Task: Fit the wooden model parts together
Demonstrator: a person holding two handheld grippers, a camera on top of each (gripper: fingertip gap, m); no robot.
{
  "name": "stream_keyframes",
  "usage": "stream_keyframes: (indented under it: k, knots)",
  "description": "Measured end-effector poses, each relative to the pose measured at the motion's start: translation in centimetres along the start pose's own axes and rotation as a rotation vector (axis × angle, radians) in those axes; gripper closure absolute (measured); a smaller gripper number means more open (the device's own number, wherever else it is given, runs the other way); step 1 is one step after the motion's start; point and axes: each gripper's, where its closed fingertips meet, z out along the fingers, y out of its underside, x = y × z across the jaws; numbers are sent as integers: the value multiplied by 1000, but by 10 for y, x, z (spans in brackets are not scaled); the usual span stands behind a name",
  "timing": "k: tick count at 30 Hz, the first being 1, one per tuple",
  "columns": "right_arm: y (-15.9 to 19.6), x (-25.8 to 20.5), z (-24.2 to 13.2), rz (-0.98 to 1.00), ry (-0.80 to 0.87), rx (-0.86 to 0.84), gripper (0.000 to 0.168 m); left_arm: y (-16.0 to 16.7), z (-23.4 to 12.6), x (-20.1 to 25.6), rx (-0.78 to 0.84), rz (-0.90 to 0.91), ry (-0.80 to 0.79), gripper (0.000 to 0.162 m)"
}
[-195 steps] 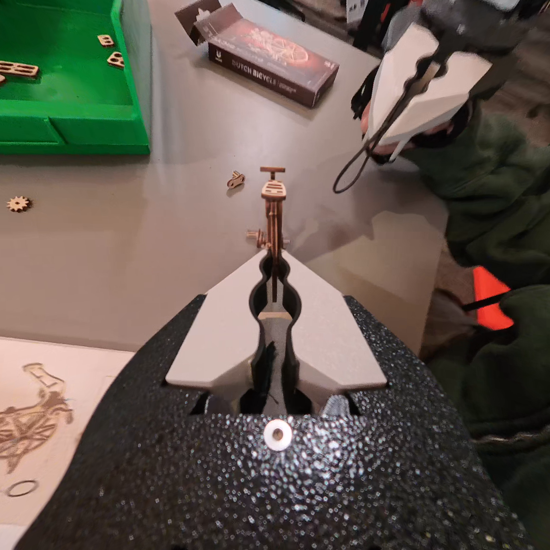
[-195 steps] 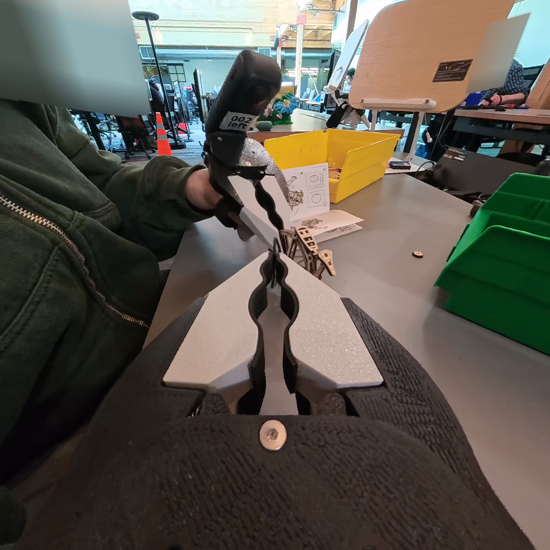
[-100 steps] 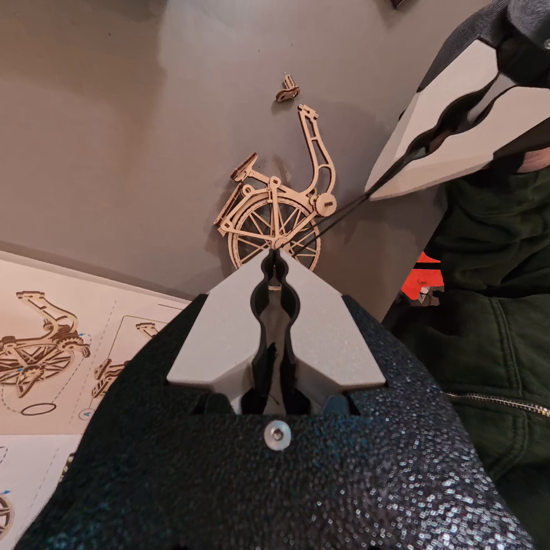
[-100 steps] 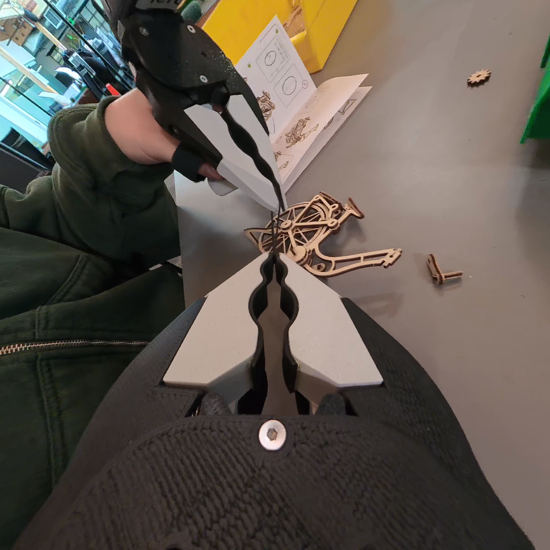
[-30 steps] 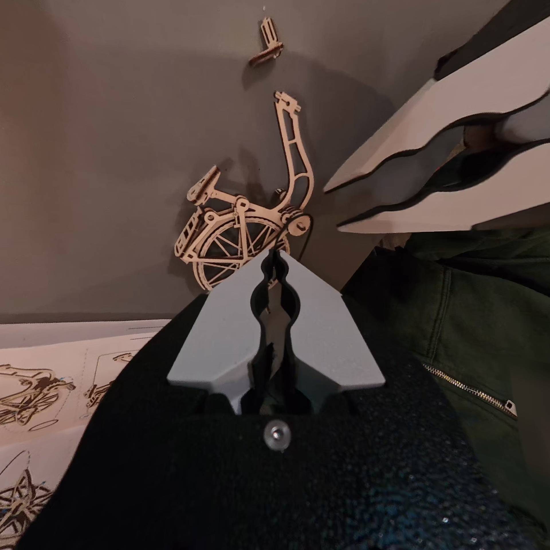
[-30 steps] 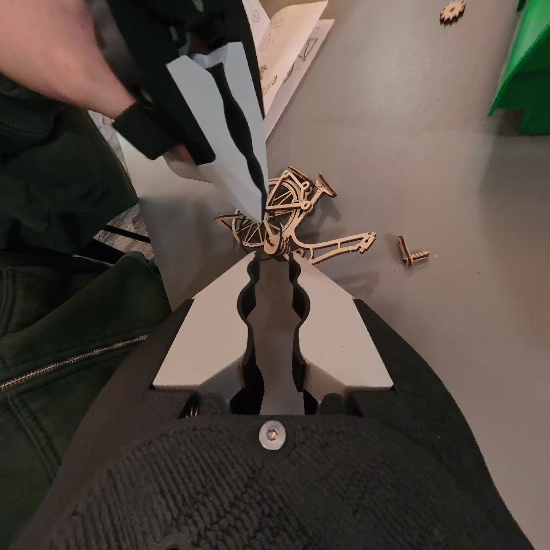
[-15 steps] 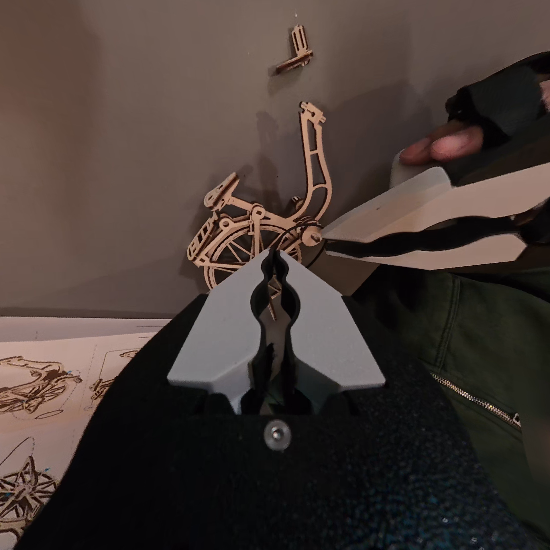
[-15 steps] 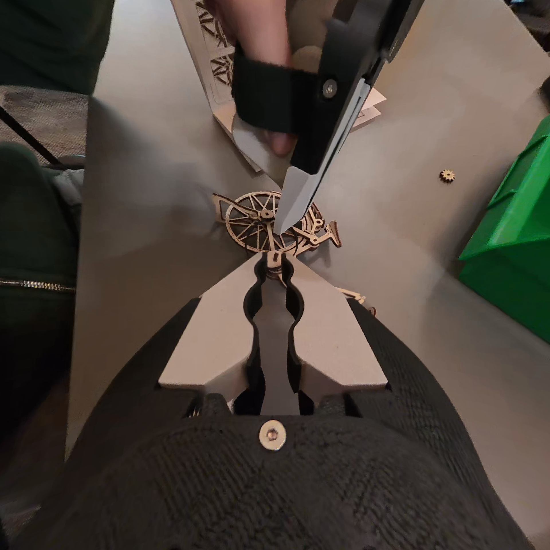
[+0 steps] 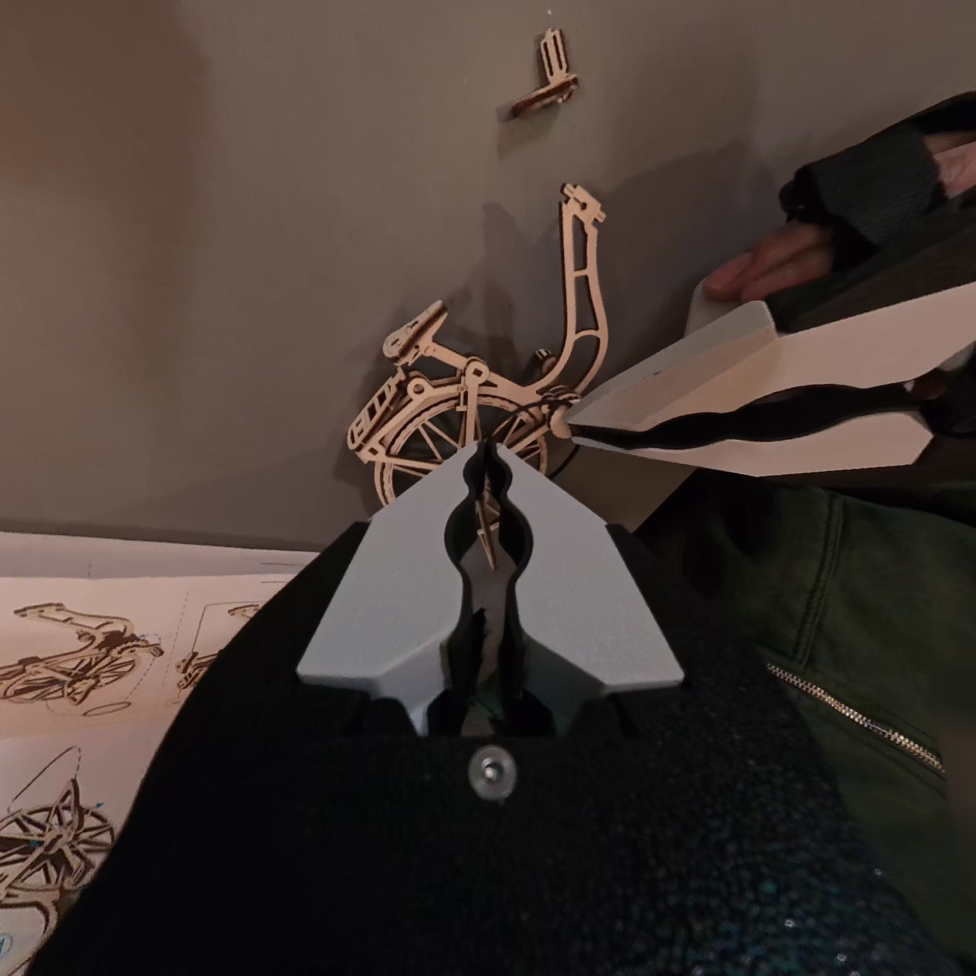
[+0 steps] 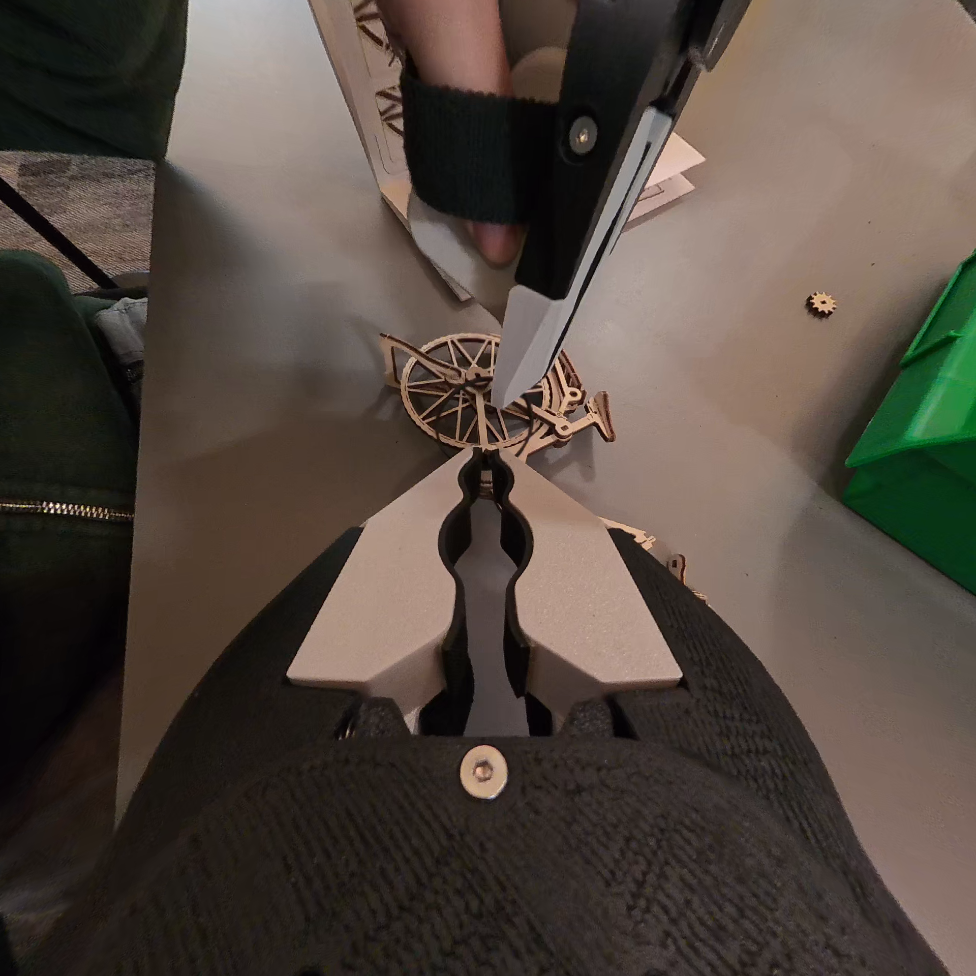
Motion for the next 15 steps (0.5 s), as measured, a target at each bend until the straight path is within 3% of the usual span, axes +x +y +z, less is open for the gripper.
stream_keyframes:
  k: [8,15]
  knots:
    - [0,-1,-1,3,-1,2,167,6,-3,-6,6,7,-56,162]
    - [-3,-3,-3,45,-36,41,167,5,-2,8,24,19,24,162]
